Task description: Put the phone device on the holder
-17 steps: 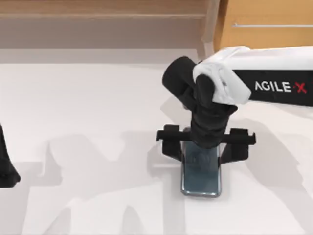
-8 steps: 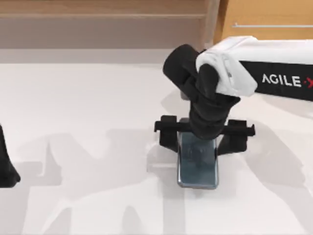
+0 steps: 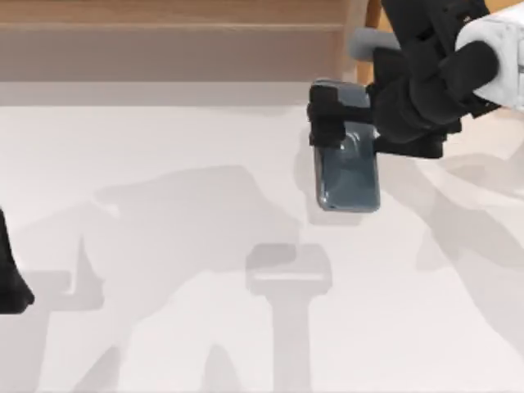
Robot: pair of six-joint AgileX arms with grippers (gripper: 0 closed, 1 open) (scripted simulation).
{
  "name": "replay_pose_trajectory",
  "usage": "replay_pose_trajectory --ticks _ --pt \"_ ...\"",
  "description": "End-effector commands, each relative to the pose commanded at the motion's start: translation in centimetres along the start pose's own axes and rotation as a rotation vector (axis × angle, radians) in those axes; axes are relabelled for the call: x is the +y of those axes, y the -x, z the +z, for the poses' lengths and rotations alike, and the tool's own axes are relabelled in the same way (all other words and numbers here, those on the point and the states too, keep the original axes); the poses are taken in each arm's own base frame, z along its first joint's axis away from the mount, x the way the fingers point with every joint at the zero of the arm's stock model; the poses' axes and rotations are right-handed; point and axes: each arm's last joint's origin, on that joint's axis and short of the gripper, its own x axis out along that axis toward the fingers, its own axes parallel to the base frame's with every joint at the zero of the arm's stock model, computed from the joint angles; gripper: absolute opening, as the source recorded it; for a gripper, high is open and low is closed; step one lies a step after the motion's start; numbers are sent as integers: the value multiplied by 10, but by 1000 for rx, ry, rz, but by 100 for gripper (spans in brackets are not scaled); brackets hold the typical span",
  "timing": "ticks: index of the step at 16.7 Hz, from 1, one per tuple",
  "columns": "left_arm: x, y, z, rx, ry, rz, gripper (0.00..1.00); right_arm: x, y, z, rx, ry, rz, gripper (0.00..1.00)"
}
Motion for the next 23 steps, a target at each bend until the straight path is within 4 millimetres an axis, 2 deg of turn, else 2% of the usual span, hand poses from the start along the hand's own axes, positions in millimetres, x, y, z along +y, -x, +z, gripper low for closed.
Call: replay_pose_trajectory --ticks 5,11,19,23 --pt "0 0 0 0 0 0 100 -50 51 26 -236 69 67 0" --pt "0 0 0 0 0 0 100 -96 101 31 -461 229 95 0" --pt "0 0 0 0 0 0 100 -181 151 9 -651 286 -71 0" --pt "0 0 0 0 0 0 100 -222 159 -20 -668 286 -168 0"
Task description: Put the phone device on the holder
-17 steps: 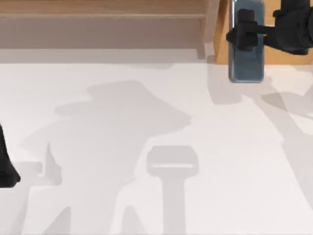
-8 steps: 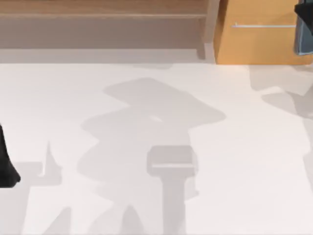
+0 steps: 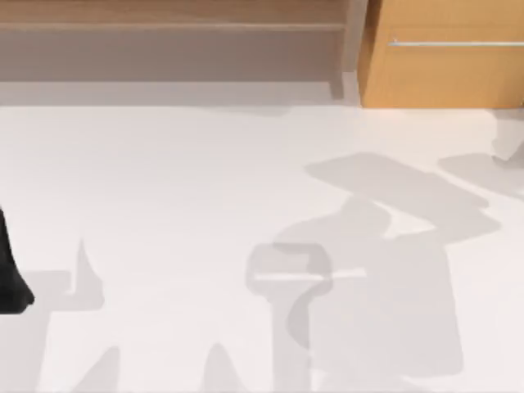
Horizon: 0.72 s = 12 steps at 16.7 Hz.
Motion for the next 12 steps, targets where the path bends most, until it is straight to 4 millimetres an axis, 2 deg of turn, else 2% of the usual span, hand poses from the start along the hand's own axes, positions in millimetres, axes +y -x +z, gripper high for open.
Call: replay_pose_trajectory --ticks 4,12 --pt "0 0 0 0 0 0 100 -19 18 -32 30 14 -75 0" --pt "0 0 0 0 0 0 100 -19 18 -36 39 5 -73 0"
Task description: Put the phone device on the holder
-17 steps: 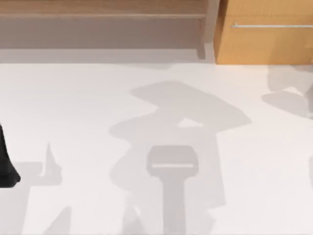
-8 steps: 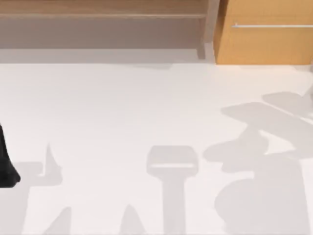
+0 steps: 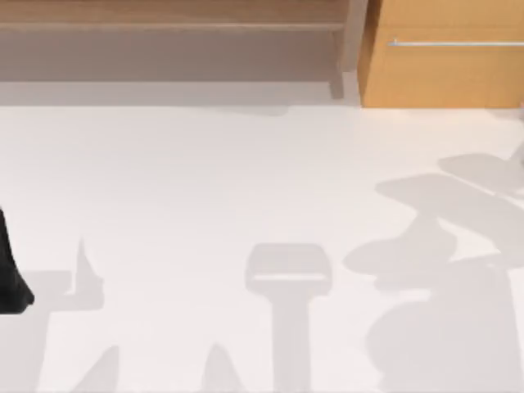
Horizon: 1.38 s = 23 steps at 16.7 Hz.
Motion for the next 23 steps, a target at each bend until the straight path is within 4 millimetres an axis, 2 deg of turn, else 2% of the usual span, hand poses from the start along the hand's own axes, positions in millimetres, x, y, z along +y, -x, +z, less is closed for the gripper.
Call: replay_pose_trajectory --ticks 5,13,17,23 --pt "0 0 0 0 0 0 100 -1 -6 1 13 -37 -32 0" --pt "0 0 0 0 0 0 100 -1 -47 0 -5 15 -7 0" --pt "0 0 0 0 0 0 100 -1 -48 0 -7 15 -6 0" --pt "0 0 0 0 0 0 100 -1 -48 0 -7 15 -6 45"
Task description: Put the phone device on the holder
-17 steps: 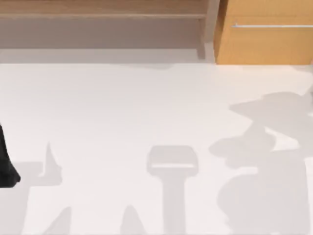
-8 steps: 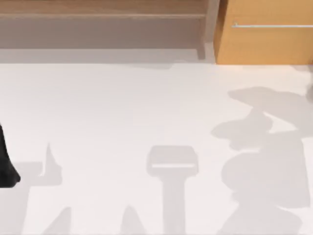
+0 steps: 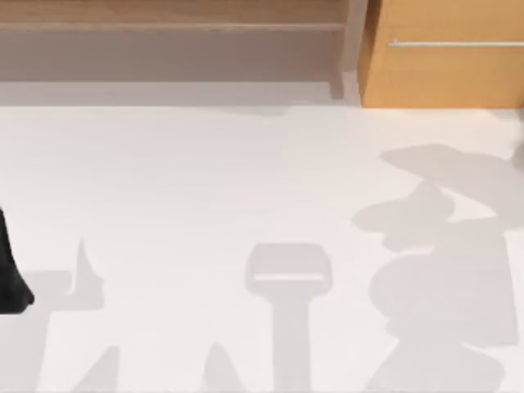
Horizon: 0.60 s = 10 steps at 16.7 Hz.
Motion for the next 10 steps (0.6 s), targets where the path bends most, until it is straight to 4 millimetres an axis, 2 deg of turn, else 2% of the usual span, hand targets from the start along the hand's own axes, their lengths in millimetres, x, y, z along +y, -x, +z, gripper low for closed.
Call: replay_pose_trajectory --ticks 7,10 --pt "0 0 0 0 0 0 100 0 0 0 0 0 0 98" --pt "0 0 0 0 0 0 100 0 0 0 0 0 0 100"
